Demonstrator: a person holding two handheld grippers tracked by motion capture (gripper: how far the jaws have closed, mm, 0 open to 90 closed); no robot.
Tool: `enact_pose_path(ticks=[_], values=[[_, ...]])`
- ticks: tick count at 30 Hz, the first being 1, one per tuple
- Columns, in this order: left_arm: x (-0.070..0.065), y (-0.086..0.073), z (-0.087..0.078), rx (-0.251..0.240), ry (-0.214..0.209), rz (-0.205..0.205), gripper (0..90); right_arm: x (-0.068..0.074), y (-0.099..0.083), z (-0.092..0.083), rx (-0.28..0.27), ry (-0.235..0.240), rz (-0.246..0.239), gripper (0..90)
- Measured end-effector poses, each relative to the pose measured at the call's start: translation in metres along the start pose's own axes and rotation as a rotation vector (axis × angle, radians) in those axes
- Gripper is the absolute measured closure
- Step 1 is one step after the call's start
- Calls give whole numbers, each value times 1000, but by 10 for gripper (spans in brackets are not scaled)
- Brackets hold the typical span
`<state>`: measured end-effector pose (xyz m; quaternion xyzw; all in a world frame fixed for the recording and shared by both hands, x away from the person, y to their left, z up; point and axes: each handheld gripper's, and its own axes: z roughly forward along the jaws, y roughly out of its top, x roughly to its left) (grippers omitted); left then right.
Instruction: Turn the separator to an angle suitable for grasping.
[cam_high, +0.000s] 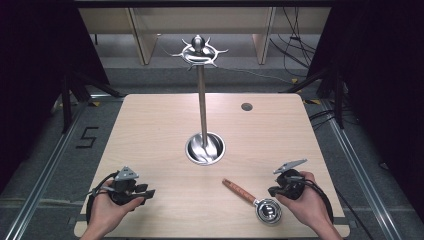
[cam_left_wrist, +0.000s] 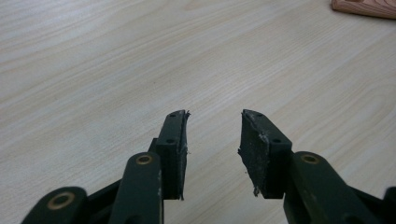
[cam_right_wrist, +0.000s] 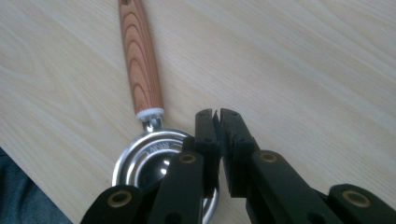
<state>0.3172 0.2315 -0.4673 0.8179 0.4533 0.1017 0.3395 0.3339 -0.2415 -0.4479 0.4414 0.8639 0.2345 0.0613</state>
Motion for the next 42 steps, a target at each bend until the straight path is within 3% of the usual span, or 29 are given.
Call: enact_pose_path(ticks=[5, 7, 8, 10, 11, 16, 23, 27, 28, 42], values=[[5, 0, -3, -20, 21, -7, 574, 9, 5, 2, 11, 25, -21, 884], [8, -1, -2, -12, 26, -16, 553, 16, 11, 4, 34, 42, -35, 890], [9, -1, -1, -10, 28, -15, 539, 23, 19, 8, 46, 52, -71, 900], [9, -1, -1, -3, 33, -18, 534, 27, 24, 10, 67, 54, -74, 900], [8, -1, -1, -3, 36, -17, 525, 36, 34, 15, 97, 65, -94, 900], [8, -1, 1, -1, 26, -29, 510, 50, 52, 29, 130, 87, -156, 900], [7, -1, 2, 4, 18, -35, 505, 67, 69, 58, 212, 105, -168, 900], [7, -1, 3, 7, 24, -25, 502, 69, 70, 64, 231, 102, -163, 900], [7, -1, 3, 7, 24, -24, 503, 68, 71, 66, 230, 101, -183, 900], [6, 0, 4, 13, 29, -27, 501, 65, 73, 74, 235, 93, -146, 900]])
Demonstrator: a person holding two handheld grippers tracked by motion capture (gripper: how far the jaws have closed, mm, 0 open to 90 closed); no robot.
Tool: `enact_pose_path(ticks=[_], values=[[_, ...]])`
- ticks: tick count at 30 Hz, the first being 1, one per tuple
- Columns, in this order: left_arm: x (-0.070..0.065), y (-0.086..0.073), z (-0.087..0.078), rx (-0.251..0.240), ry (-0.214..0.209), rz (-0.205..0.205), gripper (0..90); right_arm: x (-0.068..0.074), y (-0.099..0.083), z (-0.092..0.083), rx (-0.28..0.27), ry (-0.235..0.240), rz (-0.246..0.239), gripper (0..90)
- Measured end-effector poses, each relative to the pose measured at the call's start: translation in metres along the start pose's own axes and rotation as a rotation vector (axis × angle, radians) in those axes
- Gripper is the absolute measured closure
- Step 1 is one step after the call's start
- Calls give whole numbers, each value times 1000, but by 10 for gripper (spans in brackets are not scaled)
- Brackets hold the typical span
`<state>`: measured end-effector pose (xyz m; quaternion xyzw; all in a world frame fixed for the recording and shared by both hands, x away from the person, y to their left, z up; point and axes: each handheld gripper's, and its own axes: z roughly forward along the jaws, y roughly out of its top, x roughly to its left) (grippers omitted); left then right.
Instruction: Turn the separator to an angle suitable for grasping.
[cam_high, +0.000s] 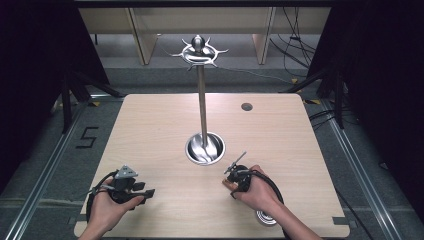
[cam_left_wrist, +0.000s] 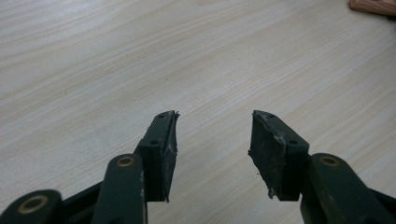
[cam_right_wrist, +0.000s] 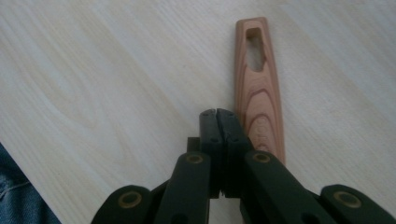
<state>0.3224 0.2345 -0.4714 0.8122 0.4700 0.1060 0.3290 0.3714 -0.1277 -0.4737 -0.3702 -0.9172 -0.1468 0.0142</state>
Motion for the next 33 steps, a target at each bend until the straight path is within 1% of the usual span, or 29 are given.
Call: enact_pose_path(ticks=[1, 3, 5, 6, 7, 9, 10, 11, 13, 14, 15, 17, 18, 19, 20, 22, 24, 25, 26, 27, 28, 29, 30, 31, 32, 33], values=[[0, 0, 0, 0, 0, 0, 501, -2, 0, 0, -2, 0, -5, 900], [0, 0, 1, 3, -7, -5, 502, -4, 0, -1, -1, -5, 3, 900], [0, 0, 1, 7, -4, -3, 502, -5, 0, 1, -6, -9, -5, 900], [0, 0, 1, 8, -5, -4, 502, -5, 0, 2, -3, -20, -11, 900], [0, 0, 1, 9, -5, -4, 502, -3, 0, 2, 5, -22, 12, 900], [0, 0, 0, 8, -5, -4, 503, -3, 0, 2, 8, -43, 17, 900], [0, 0, 0, 9, -5, -4, 503, -6, -1, 1, 8, -50, 29, 900], [0, 0, 0, 9, -4, -3, 503, -6, -1, 1, 8, -50, 29, 900], [0, 0, 0, 9, -4, -3, 502, -11, -2, 0, 0, -74, 45, 900], [0, -1, 0, 4, -3, -4, 503, -13, -2, 0, 2, -79, 65, 900], [0, -1, 0, 3, -2, -4, 503, -17, -3, 0, -10, -87, 75, 900], [0, -1, 0, 3, -3, -3, 503, -23, -5, -2, 3, -101, 120, 900], [1, -1, 0, 7, -6, -3, 503, -30, -7, -5, 3, -116, 164, 900], [1, -1, 0, 4, -5, -3, 503, -30, -7, -5, 3, -116, 164, 900], [1, -1, 0, 5, -5, -2, 503, -32, -8, -7, 11, -124, 196, 900], [1, -1, 0, 7, -5, -1, 503, -38, -11, -10, -2, -132, 250, 900], [1, -1, 0, 7, -6, 0, 502, -46, -13, -14, 5, -143, 280, 900], [1, -1, 0, 11, -5, 1, 502, -50, -15, -16, -2, -155, 291, 900], [1, -1, 0, 10, -5, 1, 503, -53, -16, -18, 3, -152, 309, 900], [1, -1, 0, 10, -6, -1, 503, -57, -18, -20, 16, -161, 305, 900], [1, -1, 0, 11, -5, -1, 502, -61, -20, -22, 18, -160, 312, 900], [1, -1, 1, 11, -5, 0, 503, -63, -21, -24, 21, -172, 320, 900], [1, -1, 1, 11, -6, 0, 503, -67, -23, -25, 28, -168, 321, 900], [1, 0, 1, 10, -5, 1, 502, -68, -25, -26, 18, -186, 337, 900], [1, 0, 1, 10, -6, 0, 503, -72, -27, -29, 20, -144, 334, 900], [1, 0, 1, 10, -5, -1, 503, -71, -28, -29, 7, -176, 342, 888]])
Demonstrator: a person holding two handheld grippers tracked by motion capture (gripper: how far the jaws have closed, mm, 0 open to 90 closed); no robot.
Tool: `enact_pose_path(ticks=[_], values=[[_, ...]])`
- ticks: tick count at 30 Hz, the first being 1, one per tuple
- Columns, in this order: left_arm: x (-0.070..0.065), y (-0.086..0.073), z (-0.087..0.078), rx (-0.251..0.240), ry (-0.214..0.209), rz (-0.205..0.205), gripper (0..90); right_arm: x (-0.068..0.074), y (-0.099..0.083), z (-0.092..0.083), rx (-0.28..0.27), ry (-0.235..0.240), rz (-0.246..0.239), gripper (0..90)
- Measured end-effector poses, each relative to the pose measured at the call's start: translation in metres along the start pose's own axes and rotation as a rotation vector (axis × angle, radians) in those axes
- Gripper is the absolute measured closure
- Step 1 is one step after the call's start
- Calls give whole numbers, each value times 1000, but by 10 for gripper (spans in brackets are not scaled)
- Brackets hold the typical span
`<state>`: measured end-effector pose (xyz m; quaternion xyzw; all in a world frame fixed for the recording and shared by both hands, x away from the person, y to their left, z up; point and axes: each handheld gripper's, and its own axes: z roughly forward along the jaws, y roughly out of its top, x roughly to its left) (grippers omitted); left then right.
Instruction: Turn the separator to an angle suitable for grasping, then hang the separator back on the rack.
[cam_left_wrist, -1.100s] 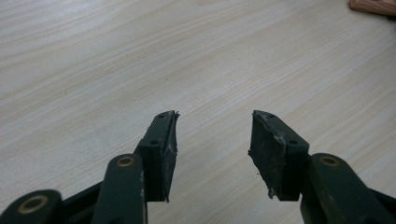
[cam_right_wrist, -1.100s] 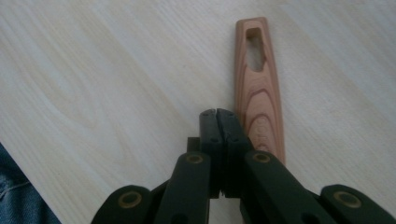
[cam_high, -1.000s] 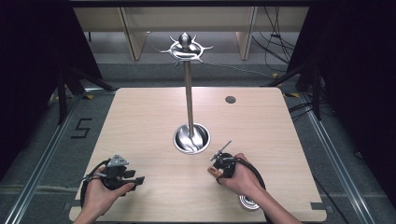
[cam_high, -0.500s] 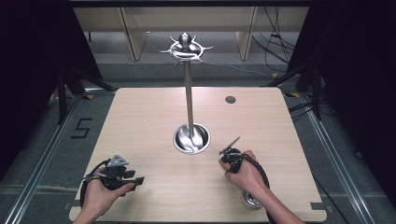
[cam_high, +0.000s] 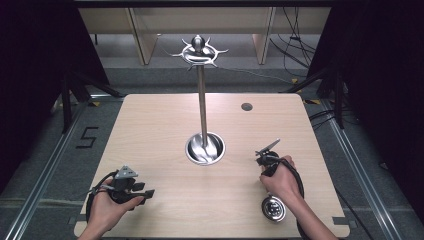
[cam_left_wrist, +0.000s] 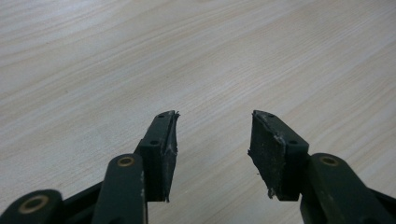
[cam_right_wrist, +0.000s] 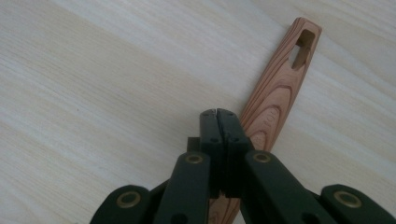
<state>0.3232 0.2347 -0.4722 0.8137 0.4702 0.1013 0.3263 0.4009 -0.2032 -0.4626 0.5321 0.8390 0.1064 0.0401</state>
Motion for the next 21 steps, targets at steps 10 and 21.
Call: enact_pose_path(ticks=[10, 21], values=[[1, -1, 2, 1, -9, 1, 499, -15, -10, -19, -55, 11, 76, 653], [1, 1, 2, -10, -13, 7, 495, -14, -13, -7, 106, 44, 199, 519]])
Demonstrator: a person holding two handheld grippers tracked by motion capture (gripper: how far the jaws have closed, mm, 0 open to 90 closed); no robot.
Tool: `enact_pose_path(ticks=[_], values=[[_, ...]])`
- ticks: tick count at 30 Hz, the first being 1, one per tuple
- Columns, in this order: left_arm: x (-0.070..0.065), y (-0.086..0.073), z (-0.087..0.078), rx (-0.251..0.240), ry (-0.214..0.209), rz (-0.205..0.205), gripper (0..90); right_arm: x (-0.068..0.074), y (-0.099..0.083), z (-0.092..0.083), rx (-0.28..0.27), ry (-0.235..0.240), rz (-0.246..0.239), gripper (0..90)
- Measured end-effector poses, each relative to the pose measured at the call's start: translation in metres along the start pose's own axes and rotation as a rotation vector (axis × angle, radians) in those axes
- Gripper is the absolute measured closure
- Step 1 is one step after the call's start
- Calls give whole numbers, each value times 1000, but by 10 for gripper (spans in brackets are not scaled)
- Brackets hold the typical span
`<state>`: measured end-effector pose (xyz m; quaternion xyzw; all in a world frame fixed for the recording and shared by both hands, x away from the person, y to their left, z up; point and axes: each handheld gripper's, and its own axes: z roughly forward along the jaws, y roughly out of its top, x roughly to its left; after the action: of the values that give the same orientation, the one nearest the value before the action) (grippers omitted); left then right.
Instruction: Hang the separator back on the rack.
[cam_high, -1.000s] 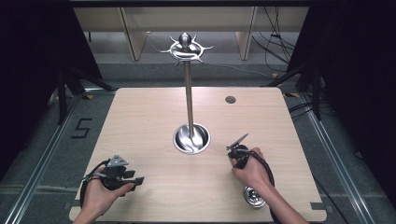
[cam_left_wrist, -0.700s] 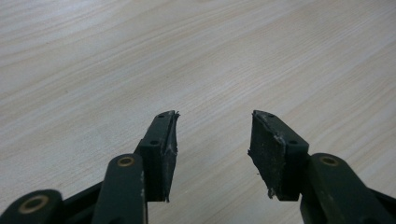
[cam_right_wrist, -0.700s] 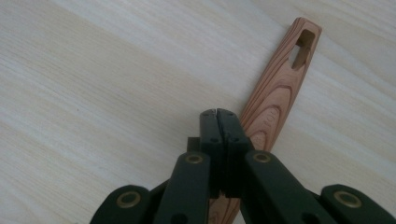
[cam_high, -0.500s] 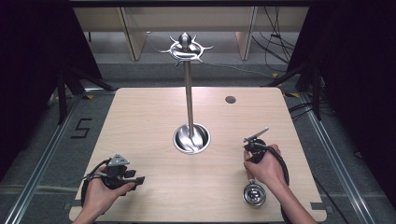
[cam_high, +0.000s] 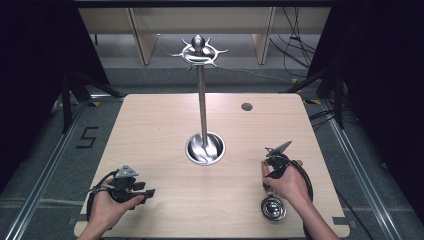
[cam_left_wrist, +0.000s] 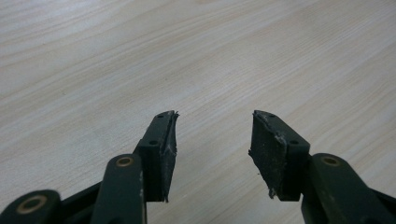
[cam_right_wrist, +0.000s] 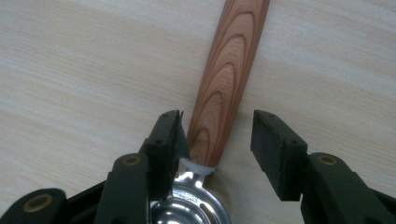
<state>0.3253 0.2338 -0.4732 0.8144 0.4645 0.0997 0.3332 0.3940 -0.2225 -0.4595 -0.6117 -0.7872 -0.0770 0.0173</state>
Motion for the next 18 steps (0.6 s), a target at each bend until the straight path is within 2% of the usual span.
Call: enact_pose_path(ticks=[2, 5, 6, 7, 10, 13, 14, 15, 17, 18], values=[[0, -1, 0, -1, -3, -2, 494, 1, -1, 2, -8, -24, 19, 512], [0, -2, 0, -5, -5, -4, 494, 1, -1, 2, -19, -23, 28, 512], [0, -2, -1, -4, -4, -5, 494, 2, -1, 2, -28, -18, 45, 513], [1, -2, -2, -3, 0, -1, 494, 0, 0, 3, -21, -33, 31, 513], [1, -2, -1, -10, -1, -6, 494, 1, 1, 5, -27, -27, 59, 518], [1, -1, 0, -2, -8, -4, 493, 2, 1, 9, -6, -33, 33, 530], [1, -1, 0, 0, -10, -5, 492, 1, 1, 9, 0, 6, 31, 532], [1, -1, 0, 1, -10, -4, 492, 4, 2, 10, -4, -44, 36, 536], [1, -1, 0, -1, -13, -2, 492, 4, 2, 12, -2, -48, 29, 550], [1, -1, 1, -4, -12, -5, 492, 3, 2, 13, 9, -61, 4, 558]])
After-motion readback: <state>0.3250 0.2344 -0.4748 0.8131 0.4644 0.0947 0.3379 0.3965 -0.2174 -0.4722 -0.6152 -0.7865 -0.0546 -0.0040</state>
